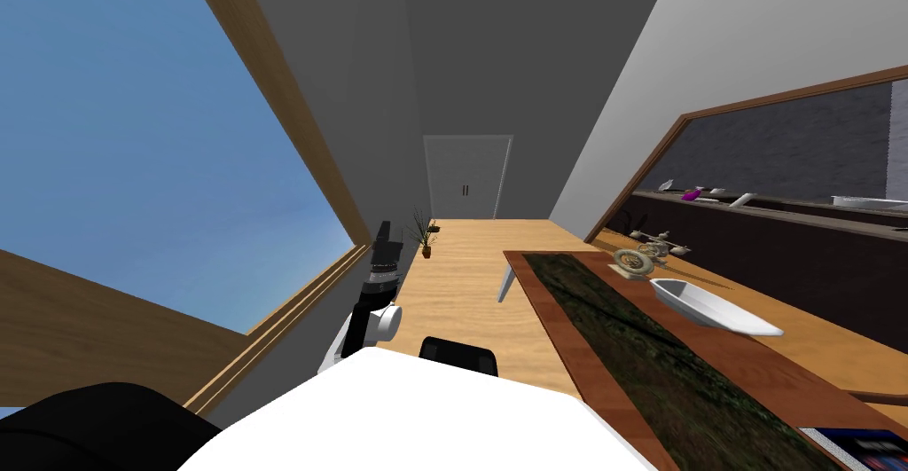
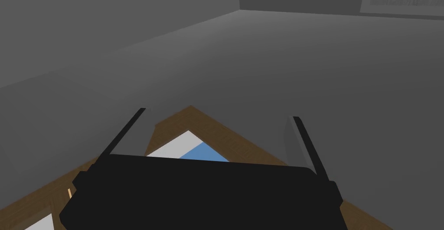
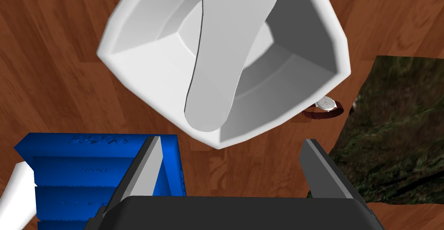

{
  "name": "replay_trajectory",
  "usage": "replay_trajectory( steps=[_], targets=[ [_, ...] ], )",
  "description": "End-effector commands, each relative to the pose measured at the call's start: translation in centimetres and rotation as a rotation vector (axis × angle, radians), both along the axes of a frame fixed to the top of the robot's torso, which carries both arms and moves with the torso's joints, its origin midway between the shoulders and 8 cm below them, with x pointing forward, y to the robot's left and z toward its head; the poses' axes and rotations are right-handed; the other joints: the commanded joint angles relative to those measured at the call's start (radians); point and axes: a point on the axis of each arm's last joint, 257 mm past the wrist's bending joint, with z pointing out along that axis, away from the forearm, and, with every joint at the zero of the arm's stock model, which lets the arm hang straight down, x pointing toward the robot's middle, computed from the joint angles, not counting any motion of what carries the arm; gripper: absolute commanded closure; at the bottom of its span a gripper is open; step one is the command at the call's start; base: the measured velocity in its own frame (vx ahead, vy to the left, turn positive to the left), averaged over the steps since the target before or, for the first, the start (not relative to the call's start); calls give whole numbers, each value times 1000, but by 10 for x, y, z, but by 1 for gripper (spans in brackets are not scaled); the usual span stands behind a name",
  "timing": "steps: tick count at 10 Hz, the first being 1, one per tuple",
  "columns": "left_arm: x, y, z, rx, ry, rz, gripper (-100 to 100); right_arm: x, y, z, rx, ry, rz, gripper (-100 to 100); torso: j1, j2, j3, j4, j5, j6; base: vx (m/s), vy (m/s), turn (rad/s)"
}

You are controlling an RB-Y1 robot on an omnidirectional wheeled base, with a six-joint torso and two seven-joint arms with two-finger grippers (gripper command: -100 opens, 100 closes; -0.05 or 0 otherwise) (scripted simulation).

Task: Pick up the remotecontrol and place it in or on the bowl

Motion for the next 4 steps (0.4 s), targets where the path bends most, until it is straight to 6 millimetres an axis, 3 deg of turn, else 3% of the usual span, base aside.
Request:
replay_trajectory(
  steps=[1, 4],
  targets=[
    [0, 0, 0, 0, 0, 0, 0, 0, 0, 0, 0, 0, 0, 0, 0, 0, 0, 0, 0, 0, 0, 0, 0],
    [0, 0, 0, 0, 0, 0, 0, 0, 0, 0, 0, 0, 0, 0, 0, 0, 0, 0, 0, 0, 0, 0, 0]
  ],
)
